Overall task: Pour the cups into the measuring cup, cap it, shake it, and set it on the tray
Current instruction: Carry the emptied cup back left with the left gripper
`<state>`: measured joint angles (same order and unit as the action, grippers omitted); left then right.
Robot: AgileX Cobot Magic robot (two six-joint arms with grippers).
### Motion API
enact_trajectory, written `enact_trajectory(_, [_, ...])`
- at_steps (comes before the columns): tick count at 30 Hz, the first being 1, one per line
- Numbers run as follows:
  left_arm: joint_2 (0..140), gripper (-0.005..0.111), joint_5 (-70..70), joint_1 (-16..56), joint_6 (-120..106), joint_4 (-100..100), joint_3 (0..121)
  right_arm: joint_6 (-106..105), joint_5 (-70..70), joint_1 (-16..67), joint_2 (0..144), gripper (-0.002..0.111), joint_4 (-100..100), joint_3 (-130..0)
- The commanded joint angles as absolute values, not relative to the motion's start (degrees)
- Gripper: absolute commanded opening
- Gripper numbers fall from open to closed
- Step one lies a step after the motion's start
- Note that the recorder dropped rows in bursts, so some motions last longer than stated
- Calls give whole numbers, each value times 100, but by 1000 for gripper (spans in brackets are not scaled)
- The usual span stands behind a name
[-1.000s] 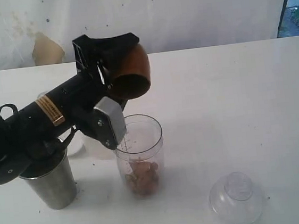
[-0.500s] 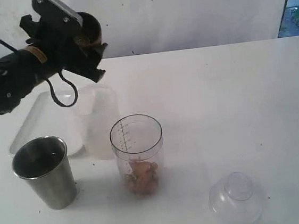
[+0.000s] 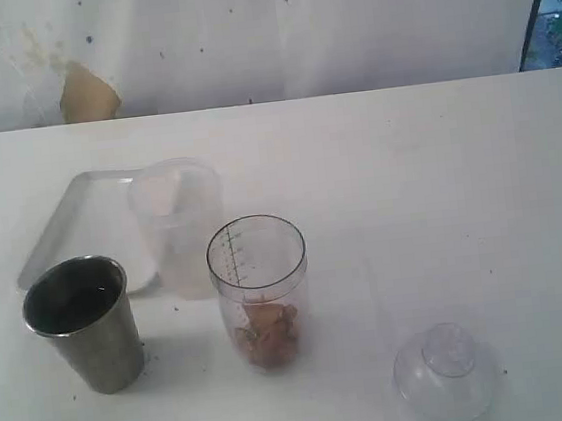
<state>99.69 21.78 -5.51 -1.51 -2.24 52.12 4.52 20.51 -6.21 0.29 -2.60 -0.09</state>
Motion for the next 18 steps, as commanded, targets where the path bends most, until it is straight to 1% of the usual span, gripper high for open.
enact_trajectory(1, [10084,0,3291,-1029,670,-443,4611,476,2011,-645,0,1,-276,0])
enact_trajectory(4, [10765,0,3099,-1133,1183,-1052,4747,476,2011,-645,0,1,-276,0])
enact_trajectory(8, [11430,0,2943,-1133,1190,-1099,4988,476,2011,-645,0,1,-276,0])
enact_trajectory(11, [11613,0,2576,-1123,1187,-1278,5218,476,2011,-645,0,1,-276,0])
enact_trajectory(13, [11674,0,2486,-1084,1730,-2308,5338,476,2011,-645,0,1,-276,0])
enact_trajectory(18, [11674,0,2429,-966,1908,-2956,5455,476,2011,-645,0,1,-276,0])
